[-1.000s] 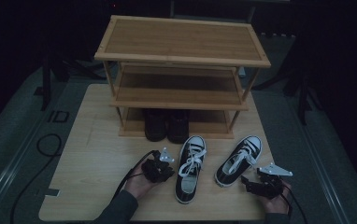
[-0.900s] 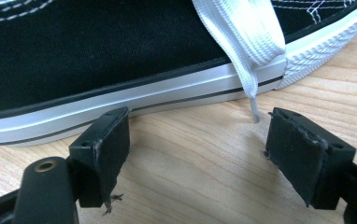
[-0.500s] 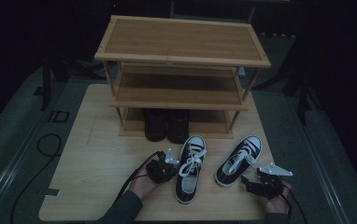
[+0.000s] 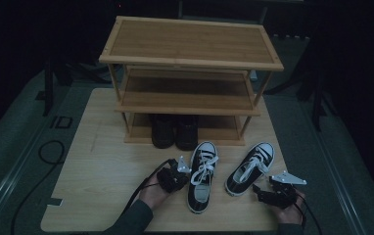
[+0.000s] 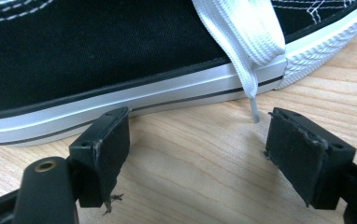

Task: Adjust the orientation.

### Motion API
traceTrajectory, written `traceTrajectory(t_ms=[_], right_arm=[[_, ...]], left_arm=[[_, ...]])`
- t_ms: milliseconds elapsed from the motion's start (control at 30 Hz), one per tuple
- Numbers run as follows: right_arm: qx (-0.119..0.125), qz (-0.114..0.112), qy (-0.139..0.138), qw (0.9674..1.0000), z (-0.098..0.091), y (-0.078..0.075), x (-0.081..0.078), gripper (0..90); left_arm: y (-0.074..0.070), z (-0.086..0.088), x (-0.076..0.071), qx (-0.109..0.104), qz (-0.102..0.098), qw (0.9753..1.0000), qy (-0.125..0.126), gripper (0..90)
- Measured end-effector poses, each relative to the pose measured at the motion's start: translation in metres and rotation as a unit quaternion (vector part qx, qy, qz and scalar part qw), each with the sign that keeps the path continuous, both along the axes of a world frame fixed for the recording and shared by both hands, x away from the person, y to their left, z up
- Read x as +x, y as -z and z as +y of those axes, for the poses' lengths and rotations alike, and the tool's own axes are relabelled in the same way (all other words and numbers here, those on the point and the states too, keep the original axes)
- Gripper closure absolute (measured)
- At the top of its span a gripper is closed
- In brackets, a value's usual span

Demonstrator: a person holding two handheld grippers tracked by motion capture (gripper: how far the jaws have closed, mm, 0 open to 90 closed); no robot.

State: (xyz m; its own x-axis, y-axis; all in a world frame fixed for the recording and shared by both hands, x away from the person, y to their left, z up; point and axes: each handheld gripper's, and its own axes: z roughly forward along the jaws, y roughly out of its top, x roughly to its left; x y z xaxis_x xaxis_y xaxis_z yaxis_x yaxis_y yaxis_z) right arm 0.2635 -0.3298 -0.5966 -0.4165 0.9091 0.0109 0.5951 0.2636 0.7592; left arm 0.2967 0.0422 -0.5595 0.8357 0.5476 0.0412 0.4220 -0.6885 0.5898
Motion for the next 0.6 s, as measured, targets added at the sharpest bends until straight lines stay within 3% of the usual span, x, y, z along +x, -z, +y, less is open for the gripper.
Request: traceTrajectory(t_ms=[367,467,600], right_arm=[[-0.002,0.000,-0.001,1.0000,0.000,0.000,0.000,21.4],[-0.006,0.006,-0.013,0.9999,0.001,0.000,0.000,17.4],[-0.012,0.015,-0.018,0.9997,0.003,-0.004,0.000,26.6]], left_arm=[[0.000,-0.015,-0.002,0.007,-0.004,0.9998,0.020,88.7],[0.000,-0.017,-0.001,0.005,-0.004,0.9998,0.019,88.5],[0.002,-0.016,0.004,0.005,-0.004,0.9999,0.010,86.9]])
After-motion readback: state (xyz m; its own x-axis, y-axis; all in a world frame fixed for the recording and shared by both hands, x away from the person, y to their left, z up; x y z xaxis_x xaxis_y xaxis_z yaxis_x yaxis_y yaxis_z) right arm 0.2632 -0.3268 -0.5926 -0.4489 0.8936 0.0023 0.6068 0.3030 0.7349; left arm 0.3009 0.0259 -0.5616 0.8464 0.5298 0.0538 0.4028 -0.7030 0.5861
